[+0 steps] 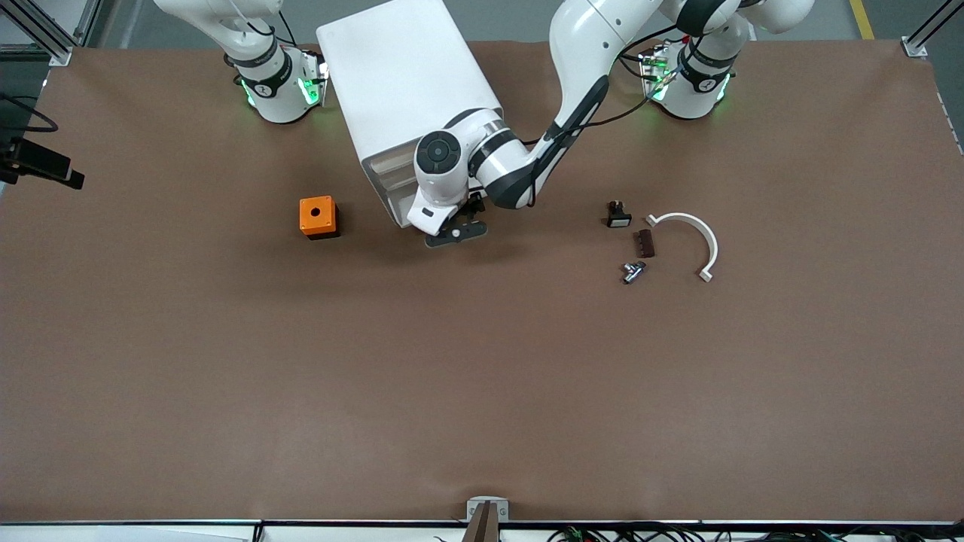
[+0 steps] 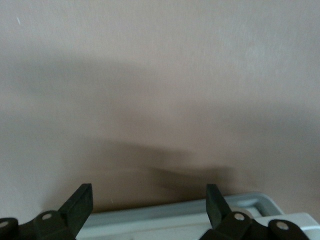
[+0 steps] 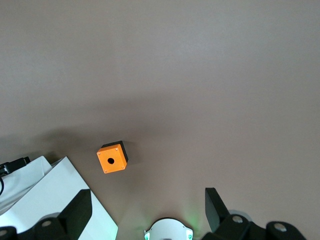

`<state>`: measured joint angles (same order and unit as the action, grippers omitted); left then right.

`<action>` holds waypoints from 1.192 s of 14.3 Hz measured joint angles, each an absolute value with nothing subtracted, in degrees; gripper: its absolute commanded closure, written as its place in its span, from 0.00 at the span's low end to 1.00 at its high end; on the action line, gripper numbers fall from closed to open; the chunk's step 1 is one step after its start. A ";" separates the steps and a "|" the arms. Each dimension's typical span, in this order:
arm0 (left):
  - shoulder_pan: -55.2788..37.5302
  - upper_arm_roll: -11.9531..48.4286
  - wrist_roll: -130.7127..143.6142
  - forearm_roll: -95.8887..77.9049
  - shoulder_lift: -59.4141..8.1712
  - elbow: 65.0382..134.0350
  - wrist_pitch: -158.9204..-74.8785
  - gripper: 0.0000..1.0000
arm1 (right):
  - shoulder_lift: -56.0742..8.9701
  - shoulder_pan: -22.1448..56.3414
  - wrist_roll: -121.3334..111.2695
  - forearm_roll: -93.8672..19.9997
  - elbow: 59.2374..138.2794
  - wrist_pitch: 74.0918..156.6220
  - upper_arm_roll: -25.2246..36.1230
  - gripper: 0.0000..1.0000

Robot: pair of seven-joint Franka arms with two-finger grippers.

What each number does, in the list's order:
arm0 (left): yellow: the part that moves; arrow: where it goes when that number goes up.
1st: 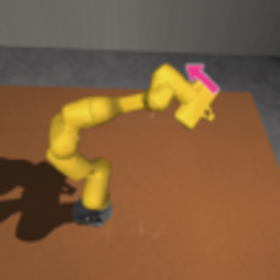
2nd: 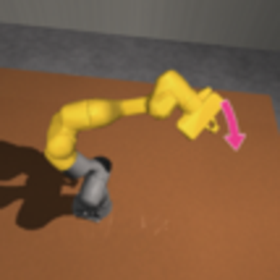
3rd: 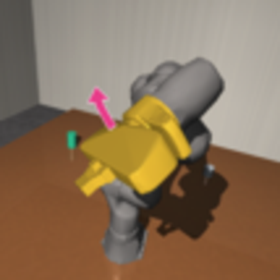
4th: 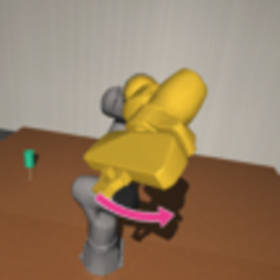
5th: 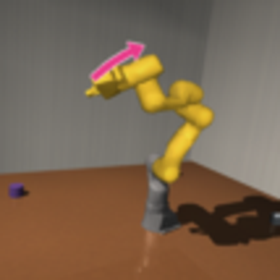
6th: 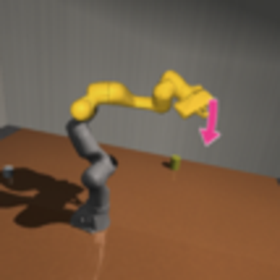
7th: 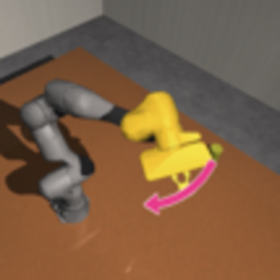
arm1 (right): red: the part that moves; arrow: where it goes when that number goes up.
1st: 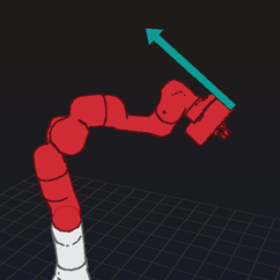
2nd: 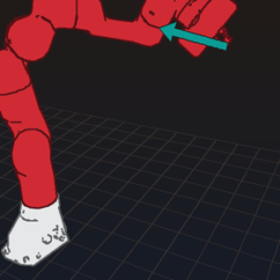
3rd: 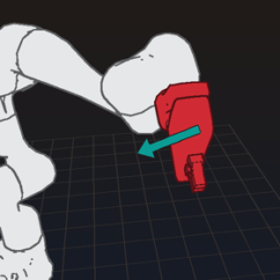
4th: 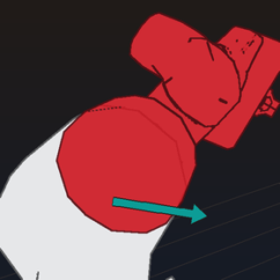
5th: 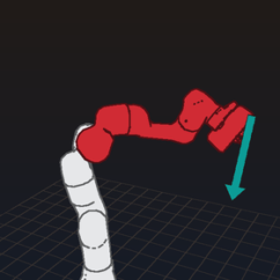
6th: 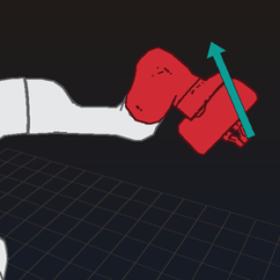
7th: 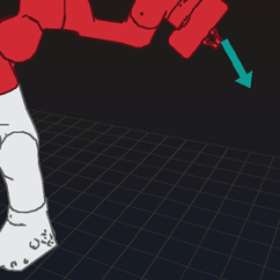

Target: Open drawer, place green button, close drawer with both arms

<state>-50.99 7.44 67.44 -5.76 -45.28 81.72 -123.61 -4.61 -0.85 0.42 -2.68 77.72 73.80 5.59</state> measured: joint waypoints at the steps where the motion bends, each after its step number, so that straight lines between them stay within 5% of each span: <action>1: -51.18 7.44 67.44 -6.56 -45.29 81.79 -123.52 0.00 | -4.60 -0.85 0.42 -2.68 77.76 73.54 5.58 0.00; 17: -51.57 7.10 72.38 -20.55 -45.49 82.85 -120.64 0.00 | 9.01 -0.97 0.42 -2.35 95.61 82.43 5.43 0.00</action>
